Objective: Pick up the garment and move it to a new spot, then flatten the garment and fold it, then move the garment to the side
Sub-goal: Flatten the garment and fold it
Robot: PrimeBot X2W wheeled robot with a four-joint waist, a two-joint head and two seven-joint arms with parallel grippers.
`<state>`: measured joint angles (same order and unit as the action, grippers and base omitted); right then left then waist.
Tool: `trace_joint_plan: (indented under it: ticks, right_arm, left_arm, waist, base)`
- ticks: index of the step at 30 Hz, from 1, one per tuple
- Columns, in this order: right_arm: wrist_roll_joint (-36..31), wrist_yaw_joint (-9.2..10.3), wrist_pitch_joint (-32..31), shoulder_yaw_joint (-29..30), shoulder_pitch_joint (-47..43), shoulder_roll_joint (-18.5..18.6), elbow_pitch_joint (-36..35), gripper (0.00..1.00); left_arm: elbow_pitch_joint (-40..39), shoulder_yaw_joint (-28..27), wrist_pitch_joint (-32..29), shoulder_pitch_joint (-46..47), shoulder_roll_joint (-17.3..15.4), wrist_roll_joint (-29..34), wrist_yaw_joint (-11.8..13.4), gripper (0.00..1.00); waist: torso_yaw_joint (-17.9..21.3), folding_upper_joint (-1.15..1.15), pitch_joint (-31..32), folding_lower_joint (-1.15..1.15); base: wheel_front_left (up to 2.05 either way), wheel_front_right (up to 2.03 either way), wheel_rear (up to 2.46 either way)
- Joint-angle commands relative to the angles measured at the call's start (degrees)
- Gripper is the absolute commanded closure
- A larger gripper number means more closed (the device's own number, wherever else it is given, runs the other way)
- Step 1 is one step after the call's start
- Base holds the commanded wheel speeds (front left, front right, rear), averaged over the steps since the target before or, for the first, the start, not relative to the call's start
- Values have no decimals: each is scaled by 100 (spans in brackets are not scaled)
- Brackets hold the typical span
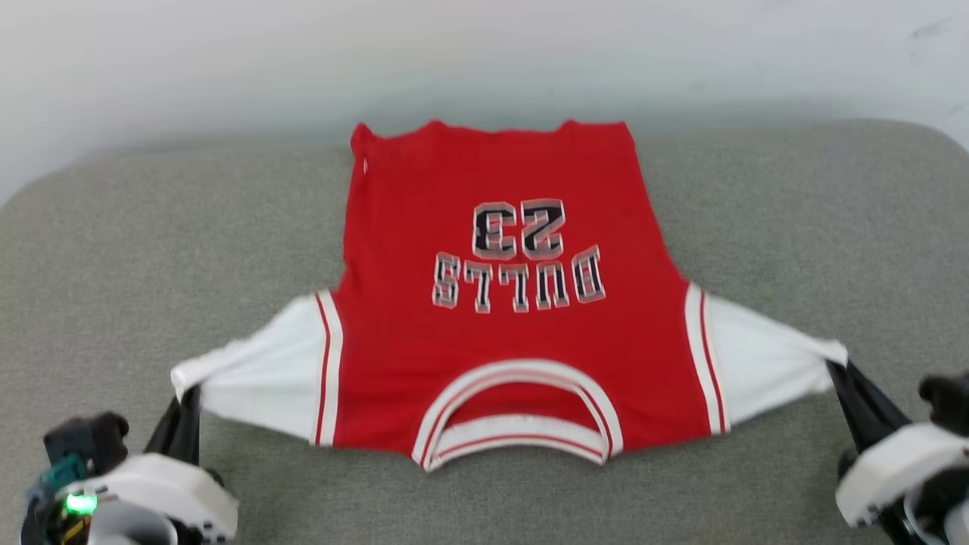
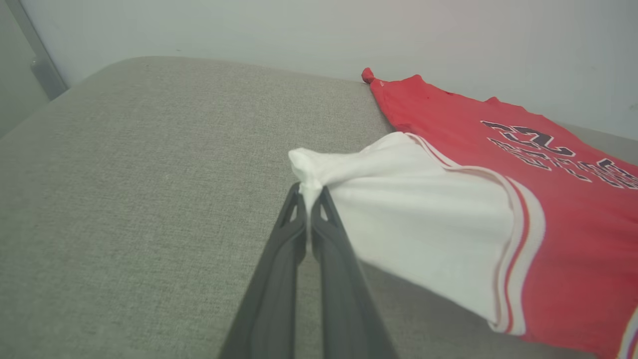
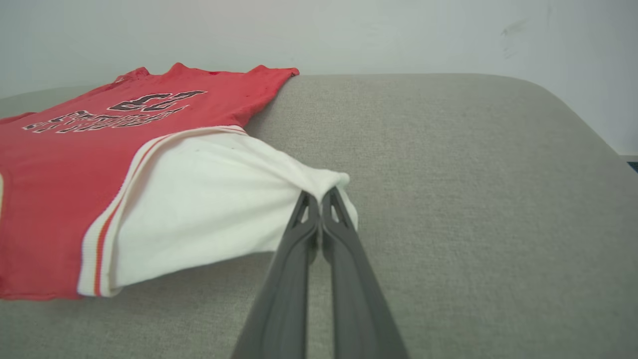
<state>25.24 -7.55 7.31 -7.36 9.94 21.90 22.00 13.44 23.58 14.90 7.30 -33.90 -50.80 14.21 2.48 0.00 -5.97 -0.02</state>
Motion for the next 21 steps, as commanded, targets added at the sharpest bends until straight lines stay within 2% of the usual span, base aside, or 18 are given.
trace_joint_plan:
  ticks: [1, 6, 12, 21]
  right_arm:
    - [-20, 12, -71, 127, -231, 68, -100, 100]
    - [-31, 13, -351, 654, -1201, 17, -493, 100]
    - [-138, 14, -740, 931, -2117, -124, -812, 100]
    - [-147, 14, -984, 1037, -2526, -266, -771, 100]
  left_arm:
    - [-20, -63, 42, -154, -32, -38, 52, 100]
    - [-80, -87, 43, -718, 18, -114, 141, 100]
    - [-2, -105, 43, -1209, 150, -234, 193, 100]
    - [133, -53, 43, -1472, 379, -177, 113, 100]
  waist:
    - [-17, 0, 100, 2]
    - [-88, 0, 243, 2]
    - [-103, 0, 330, 2]
    - [-139, 0, 347, 2]
  base:
    - [0, 0, 0]
    - [0, 0, 0]
    - [0, 0, 0]
    - [0, 0, 0]
